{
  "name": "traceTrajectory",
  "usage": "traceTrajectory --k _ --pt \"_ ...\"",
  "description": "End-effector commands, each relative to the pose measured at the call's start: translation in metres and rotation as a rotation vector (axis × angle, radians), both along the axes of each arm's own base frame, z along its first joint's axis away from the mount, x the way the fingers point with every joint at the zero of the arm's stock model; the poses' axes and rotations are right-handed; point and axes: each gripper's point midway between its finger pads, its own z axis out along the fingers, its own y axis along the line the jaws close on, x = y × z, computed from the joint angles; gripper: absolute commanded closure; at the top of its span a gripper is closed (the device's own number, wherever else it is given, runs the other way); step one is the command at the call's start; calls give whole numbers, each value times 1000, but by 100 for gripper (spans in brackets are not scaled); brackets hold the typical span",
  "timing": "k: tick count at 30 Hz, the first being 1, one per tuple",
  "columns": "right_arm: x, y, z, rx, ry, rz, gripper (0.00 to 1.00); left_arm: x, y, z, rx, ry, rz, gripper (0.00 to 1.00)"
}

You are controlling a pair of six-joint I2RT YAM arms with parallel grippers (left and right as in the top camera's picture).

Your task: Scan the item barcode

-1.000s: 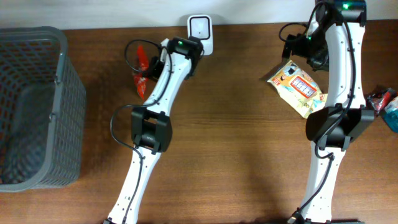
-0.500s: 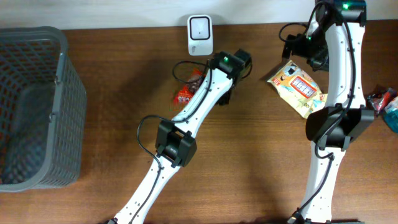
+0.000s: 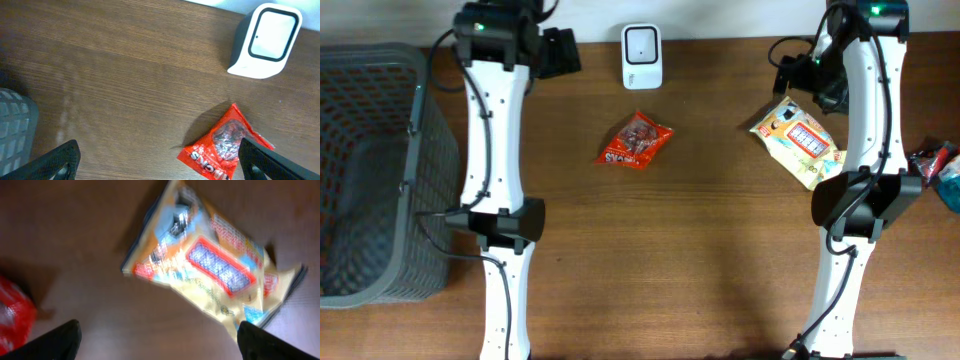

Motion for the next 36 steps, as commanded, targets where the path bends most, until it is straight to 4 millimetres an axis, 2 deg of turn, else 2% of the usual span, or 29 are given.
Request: traceTrajectory --k 1,2,5,6,9,10,12,16,18,20,21,24,26,27,28,31,34,36 --pt "13 19 18 121 -84 -21 2 0 0 -3 -59 18 -18 1" --pt "13 25 19 159 -84 -14 2 0 1 -3 -59 18 -17 1" --pt "16 86 41 507 -101 34 2 0 5 -3 -50 17 -9 1" --pt "13 102 41 538 -87 60 2 1 9 -3 -24 14 5 1" --pt "1 152 17 400 -18 167 1 1 17 -3 -16 14 22 1" --pt "-3 181 5 344 3 200 1 2 27 -5 -15 22 42 1" --pt "-8 217 -11 312 48 111 0 2 46 -14 -13 52 78 1" --pt "-6 285 -44 348 57 33 15 0 65 -33 -32 119 112 1" --pt "-7 305 -63 353 55 22 23 0 67 -35 -28 127 117 1" --pt "-10 305 -85 304 74 -47 24 0 67 -35 -28 127 116 1" --pt "-14 307 -104 281 88 -66 24 0 67 -35 -28 127 116 1" --pt "-20 326 -142 292 72 -29 23 0 67 -35 -28 127 117 1" --pt "-23 334 -155 287 58 -12 23 0 67 -35 -28 127 117 1" --pt "-26 332 -163 254 53 -13 24 0 67 -35 -28 127 117 1" --pt "-28 321 -171 187 48 -25 23 0 67 -35 -28 126 117 1" --pt "-35 298 -178 63 59 -48 27 0 67 -35 -28 127 117 1" --pt "-40 287 -179 38 87 -31 56 0 67 -35 -28 127 117 1" --pt "-40 282 -178 38 98 -9 61 0 67 -35 -28 126 117 1"
